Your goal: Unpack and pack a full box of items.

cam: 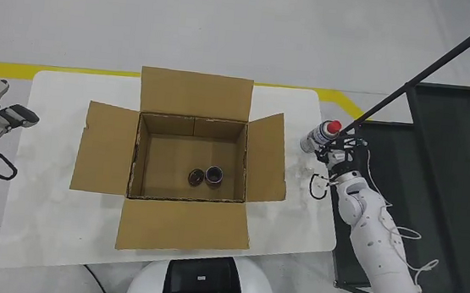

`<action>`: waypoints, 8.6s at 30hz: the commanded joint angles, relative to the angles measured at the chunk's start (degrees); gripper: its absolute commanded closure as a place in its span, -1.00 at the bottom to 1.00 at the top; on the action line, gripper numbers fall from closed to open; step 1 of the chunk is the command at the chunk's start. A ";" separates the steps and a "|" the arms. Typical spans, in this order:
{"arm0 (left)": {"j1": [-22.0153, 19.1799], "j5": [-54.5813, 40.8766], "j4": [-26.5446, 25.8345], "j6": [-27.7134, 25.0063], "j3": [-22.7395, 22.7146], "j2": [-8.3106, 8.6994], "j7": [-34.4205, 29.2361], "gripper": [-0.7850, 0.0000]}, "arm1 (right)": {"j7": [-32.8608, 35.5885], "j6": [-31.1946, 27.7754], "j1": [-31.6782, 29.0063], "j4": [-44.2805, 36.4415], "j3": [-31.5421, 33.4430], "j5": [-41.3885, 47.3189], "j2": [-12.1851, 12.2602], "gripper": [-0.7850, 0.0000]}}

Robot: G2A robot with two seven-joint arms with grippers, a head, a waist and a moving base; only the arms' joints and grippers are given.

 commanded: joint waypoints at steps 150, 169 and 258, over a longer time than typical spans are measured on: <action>0.00 0.00 0.00 0.00 0.00 0.00 0.00 -1.00 | 63.77 5.34 5.65 -44.46 -16.63 50.90 1.56 1.00; 0.00 0.00 0.00 0.00 0.00 0.00 0.00 -1.00 | 63.64 17.62 30.73 -18.26 -44.73 55.02 -8.10 1.00; 0.00 0.00 0.00 0.00 0.00 0.00 0.00 -1.00 | 43.16 -20.65 -18.80 -56.71 16.62 40.91 -1.60 -1.00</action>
